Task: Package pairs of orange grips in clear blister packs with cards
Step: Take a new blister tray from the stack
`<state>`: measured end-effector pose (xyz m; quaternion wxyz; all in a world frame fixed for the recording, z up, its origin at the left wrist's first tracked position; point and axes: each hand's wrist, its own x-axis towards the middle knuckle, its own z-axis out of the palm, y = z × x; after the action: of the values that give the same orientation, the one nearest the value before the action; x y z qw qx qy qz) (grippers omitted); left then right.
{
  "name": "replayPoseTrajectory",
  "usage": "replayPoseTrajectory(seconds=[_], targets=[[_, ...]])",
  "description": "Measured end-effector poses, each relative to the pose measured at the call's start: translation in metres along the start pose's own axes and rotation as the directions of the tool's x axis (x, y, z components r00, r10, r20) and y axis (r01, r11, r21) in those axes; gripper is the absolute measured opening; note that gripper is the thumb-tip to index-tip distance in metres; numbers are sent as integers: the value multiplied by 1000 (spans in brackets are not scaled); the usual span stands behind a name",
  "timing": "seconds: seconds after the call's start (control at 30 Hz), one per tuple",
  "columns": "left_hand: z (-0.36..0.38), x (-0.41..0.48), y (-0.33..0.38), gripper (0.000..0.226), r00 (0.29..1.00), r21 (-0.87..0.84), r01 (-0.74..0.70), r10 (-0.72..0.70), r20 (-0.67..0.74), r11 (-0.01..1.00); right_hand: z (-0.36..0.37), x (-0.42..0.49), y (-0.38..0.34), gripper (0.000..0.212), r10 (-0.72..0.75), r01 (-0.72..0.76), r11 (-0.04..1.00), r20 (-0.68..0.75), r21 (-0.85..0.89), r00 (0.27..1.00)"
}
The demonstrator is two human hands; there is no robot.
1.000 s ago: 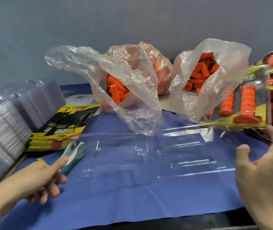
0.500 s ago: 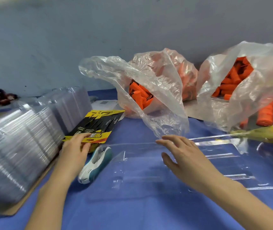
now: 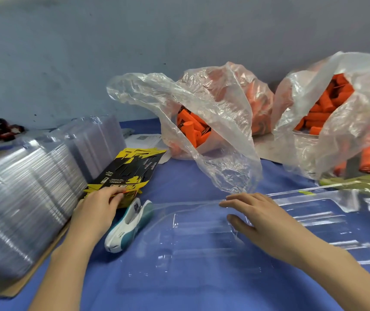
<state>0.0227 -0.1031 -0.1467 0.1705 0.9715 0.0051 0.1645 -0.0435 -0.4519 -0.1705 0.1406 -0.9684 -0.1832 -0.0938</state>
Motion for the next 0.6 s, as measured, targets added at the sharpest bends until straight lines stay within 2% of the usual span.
replayPoseTrajectory(seconds=[0.23, 0.37, 0.6], targets=[[1, -5, 4, 23, 984, 41, -12, 19, -180, 999, 3, -15, -5, 50, 78, -78, 994, -3, -74, 997], [2, -6, 10, 23, 963, 42, 0, 11, -269, 999, 0, -10, -5, 47, 105, -107, 993, -39, -46, 994], [5, -4, 16, 15, 942, 24, 5, 3, -336, 1000, -1, 0, -1, 43, 122, -122, 992, -31, -12, 992]])
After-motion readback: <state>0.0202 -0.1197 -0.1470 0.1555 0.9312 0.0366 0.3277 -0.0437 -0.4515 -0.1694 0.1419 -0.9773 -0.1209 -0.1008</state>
